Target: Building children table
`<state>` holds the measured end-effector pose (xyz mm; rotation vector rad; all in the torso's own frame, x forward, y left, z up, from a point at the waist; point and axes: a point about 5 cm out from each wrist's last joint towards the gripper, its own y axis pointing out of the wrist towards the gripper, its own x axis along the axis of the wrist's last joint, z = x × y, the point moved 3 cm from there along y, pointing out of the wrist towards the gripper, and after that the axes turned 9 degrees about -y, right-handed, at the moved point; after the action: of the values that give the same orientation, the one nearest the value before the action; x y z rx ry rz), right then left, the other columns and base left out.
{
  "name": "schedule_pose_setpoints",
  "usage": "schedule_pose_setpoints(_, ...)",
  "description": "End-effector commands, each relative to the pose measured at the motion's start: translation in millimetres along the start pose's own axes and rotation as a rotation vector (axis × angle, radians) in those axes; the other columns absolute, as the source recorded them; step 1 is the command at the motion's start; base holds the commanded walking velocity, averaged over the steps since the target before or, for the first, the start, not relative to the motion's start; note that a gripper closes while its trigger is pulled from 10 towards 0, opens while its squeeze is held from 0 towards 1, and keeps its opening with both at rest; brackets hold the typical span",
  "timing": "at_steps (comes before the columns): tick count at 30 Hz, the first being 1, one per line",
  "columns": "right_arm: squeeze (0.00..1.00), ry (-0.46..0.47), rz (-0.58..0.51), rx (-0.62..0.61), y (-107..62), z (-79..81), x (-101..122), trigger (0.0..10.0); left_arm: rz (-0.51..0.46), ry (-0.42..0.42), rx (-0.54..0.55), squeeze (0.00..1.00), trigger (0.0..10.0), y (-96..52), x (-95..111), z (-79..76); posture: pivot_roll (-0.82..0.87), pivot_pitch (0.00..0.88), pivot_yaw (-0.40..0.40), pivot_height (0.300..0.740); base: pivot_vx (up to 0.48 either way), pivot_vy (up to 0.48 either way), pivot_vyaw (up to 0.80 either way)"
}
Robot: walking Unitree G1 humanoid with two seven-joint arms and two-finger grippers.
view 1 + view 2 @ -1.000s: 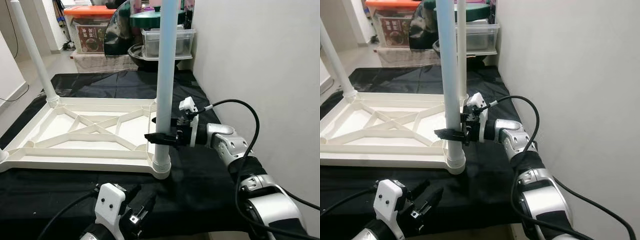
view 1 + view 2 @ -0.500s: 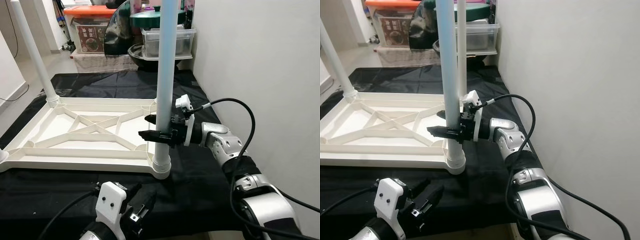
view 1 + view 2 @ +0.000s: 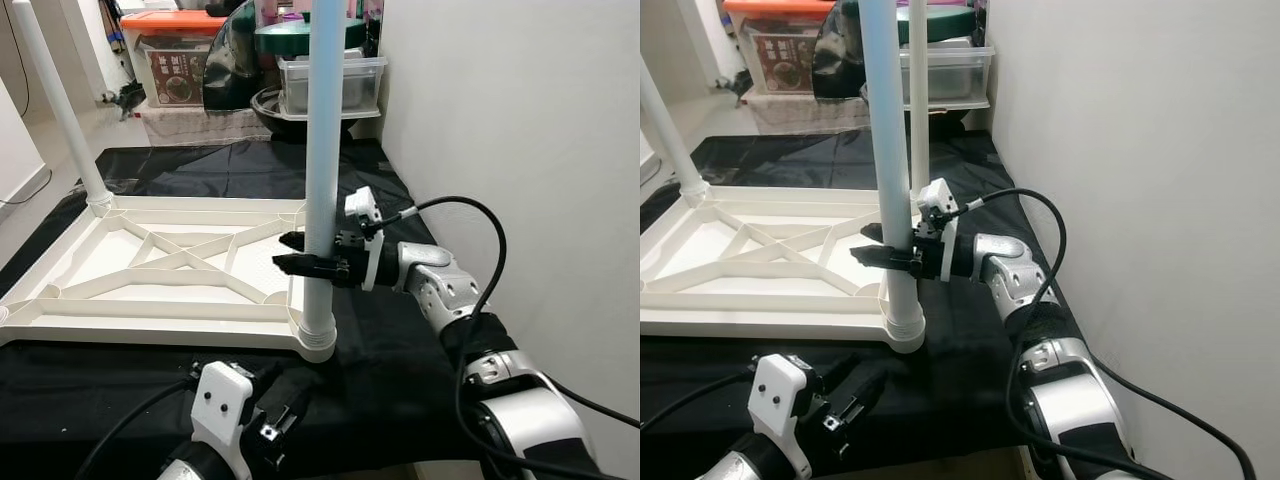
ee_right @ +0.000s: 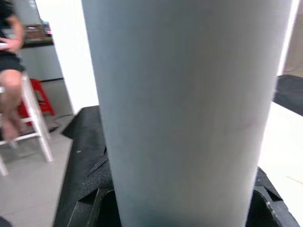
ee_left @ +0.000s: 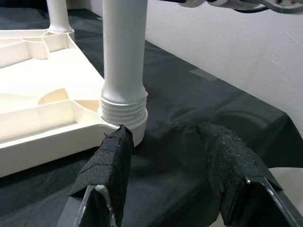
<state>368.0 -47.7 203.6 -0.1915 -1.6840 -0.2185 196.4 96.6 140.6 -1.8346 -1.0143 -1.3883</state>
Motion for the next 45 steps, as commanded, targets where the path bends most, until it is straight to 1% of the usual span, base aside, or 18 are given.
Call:
schedule_pose_setpoints(1, 0.00, 0.028, 0.029, -0.096, -2.8, -2.8, -15, 0.0, 0.015, 0.013, 0.028, 0.00, 10.0, -0.6, -4, 6.8, 0.04, 0.012, -0.027, 0.740, 0.000, 0.000, 0.00)
schedule_pose_setpoints(4, 0.00, 0.018, 0.042, -0.129, -4.2, -4.5, -18, 0.0, 0.012, 0.017, 0.034, 0.00, 10.0, -0.6, -3, 8.0, 0.04, 0.012, -0.027, 0.740, 0.000, 0.000, 0.00)
schedule_pose_setpoints(9, 0.00, -0.016, 0.142, -0.416, -14.4, -23.5, -36, 0.0, -0.004, 0.038, 0.060, 0.00, 10.0, -1.0, 0, 12.6, 0.03, 0.009, -0.019, 0.740, 0.000, 0.000, 0.00)
schedule_pose_setpoints(12, 0.00, 0.014, 0.247, -0.775, -32.2, -44.7, -52, 0.0, -0.019, 0.052, 0.081, 0.00, 10.0, -0.5, 3, 17.3, 0.03, 0.007, -0.017, 0.740, 0.000, 0.000, 0.00)
schedule_pose_setpoints(13, 0.00, 0.014, 0.247, -0.775, -32.2, -44.7, -52, 0.0, -0.019, 0.052, 0.081, 0.00, 10.0, -0.5, 3, 17.3, 0.03, 0.007, -0.017, 0.740, 0.000, 0.000, 0.00)
schedule_pose_setpoints(15, 0.00, 0.044, 0.352, -1.158, -62.9, -60.0, -61, 0.0, -0.040, 0.062, 0.093, 0.00, 10.0, 1.2, 8, 19.2, 0.03, 0.007, -0.017, 0.740, 0.000, 0.000, 0.00)
schedule_pose_setpoints(17, 0.00, 0.067, 0.368, -1.363, -76.2, -60.8, -61, 0.0, -0.053, 0.065, 0.095, 0.00, 10.0, 2.7, 11, 19.1, 0.03, 0.007, -0.017, 0.740, 0.000, 0.000, 0.00)
schedule_pose_setpoints(22, 0.00, 0.145, 0.296, -1.554, -68.9, -52.3, -55, 0.0, -0.066, 0.066, 0.090, 0.00, 10.0, 5.3, 14, 17.1, 0.03, 0.002, -0.016, 0.740, 0.000, 0.000, 0.00)
schedule_pose_setpoints(25, 0.00, 0.166, 0.270, -1.568, -34.8, -43.1, -47, 0.0, -0.072, 0.068, 0.081, 0.00, 10.0, 7.5, 14, 13.4, 0.04, 0.000, -0.026, 0.740, 0.000, 0.000, 0.00)
schedule_pose_setpoints(27, 0.00, 0.155, 0.269, -1.567, -28.5, -41.6, -45, 0.0, -0.073, 0.066, 0.080, 0.00, 10.0, 7.7, 14, 12.7, 0.04, 0.000, -0.026, 0.740, 0.000, 0.000, 0.00)
schedule_pose_setpoints(29, 0.00, 0.113, 0.224, -1.464, -4.9, -37.8, -34, 10.0, -0.070, 0.069, 0.083, 0.00, 10.0, 7.3, 13, 13.1, 0.04, 0.000, -0.029, 0.740, 0.000, 0.000, 0.00)
schedule_pose_setpoints(35, 0.00, 0.071, 0.137, -1.392, -1.8, -38.6, -23, 10.0, -0.074, 0.075, 0.091, 0.00, 10.0, 9.2, 13, 15.1, 0.03, 0.000, -0.031, 0.740, 0.000, 0.000, 0.00)
schedule_pose_setpoints(36, 1.00, 0.053, 0.112, -1.391, -8.8, -41.4, -22, 10.0, -0.074, 0.075, 0.090, 0.00, 10.0, 9.9, 13, 15.2, 0.03, 0.000, -0.028, 0.740, 0.000, 0.000, 0.00)
schedule_pose_setpoints(38, 1.00, 0.041, 0.097, -1.394, -14.0, -43.2, -21, 10.0, -0.074, 0.074, 0.089, 0.00, 10.0, 10.2, 13, 15.1, 0.03, 0.000, -0.028, 0.740, 0.000, 0.000, 0.00)
schedule_pose_setpoints(39, 1.00, 0.012, 0.121, -1.416, -33.0, -50.7, -26, 10.0, -0.075, 0.073, 0.085, 0.00, 10.0, 11.5, 13, 15.0, 0.02, 0.000, -0.022, 0.740, 0.000, 0.000, 0.00)
schedule_pose_setpoints(41, 1.00, 0.012, 0.121, -1.416, -33.0, -50.7, -26, 10.0, -0.075, 0.073, 0.085, 0.00, 10.0, 11.5, 13, 15.0, 0.02, 0.000, -0.022, 0.740, 0.000, 0.000, 0.00)
schedule_pose_setpoints(42, 0.00, 0.026, 0.122, -1.409, -39.2, -53.9, -28, 10.0, -0.074, 0.074, 0.083, 0.00, 10.0, 12.1, 12, 14.9, 0.02, 0.000, -0.021, 0.740, 0.000, 0.000, 0.00)
schedule_pose_setpoints(45, 0.00, 0.069, 0.055, -1.299, -41.9, -61.0, -23, 10.0, -0.071, 0.075, 0.081, 0.00, 10.0, 12.9, 11, 15.6, 0.02, 0.000, -0.014, 0.740, 0.000, 0.000, 0.00)
